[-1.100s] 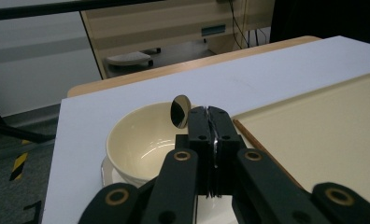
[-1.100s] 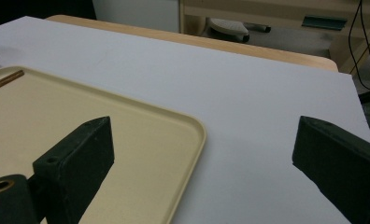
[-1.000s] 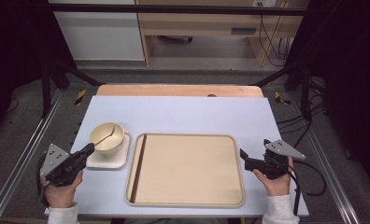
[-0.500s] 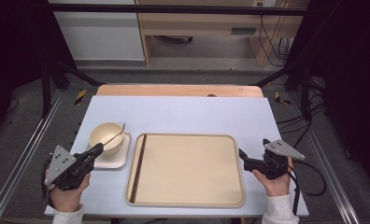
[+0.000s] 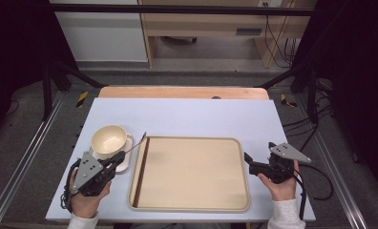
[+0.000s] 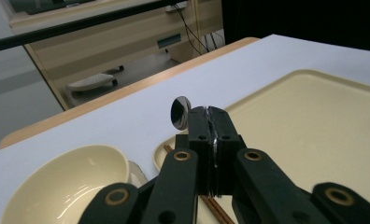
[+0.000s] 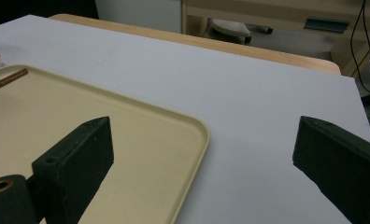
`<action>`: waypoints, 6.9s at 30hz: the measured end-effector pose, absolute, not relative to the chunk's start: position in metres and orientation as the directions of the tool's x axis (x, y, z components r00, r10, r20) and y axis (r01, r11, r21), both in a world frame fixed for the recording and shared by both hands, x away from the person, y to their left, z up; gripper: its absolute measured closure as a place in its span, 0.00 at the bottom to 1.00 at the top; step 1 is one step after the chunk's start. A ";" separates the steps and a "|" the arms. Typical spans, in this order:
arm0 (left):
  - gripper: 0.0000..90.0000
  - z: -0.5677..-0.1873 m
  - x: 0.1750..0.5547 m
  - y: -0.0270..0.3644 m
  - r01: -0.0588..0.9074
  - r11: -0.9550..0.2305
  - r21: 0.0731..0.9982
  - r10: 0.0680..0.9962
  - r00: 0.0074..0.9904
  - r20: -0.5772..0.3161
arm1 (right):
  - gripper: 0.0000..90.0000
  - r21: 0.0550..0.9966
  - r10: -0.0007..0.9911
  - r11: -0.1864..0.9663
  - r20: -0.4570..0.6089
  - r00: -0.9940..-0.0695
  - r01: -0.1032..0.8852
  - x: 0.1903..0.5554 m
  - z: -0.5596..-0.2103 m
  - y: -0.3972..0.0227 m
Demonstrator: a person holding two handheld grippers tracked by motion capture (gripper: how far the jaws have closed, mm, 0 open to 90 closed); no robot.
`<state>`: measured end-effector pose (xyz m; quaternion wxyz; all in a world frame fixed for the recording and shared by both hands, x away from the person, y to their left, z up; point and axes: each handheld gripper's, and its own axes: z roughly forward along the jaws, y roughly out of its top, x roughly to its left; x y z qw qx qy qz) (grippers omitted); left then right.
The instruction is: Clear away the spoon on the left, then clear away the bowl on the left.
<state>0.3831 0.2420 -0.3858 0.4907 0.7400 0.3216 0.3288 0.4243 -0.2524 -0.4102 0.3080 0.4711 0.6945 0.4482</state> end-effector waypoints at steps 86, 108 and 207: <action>0.48 -0.464 0.408 0.170 0.205 -0.642 0.738 0.595 0.741 0.312 | 0.06 0.908 0.929 0.167 -0.014 -0.369 0.385 0.426 -0.413 -0.251; 0.31 -0.471 0.412 0.167 0.249 -0.691 0.679 0.569 0.766 0.299 | 0.06 0.907 0.929 0.165 -0.011 -0.370 0.386 0.425 -0.412 -0.251; 0.26 -0.408 0.487 0.336 0.420 -0.133 0.898 0.964 0.267 0.018 | 0.06 0.902 0.934 0.160 -0.007 -0.356 0.402 0.429 -0.414 -0.251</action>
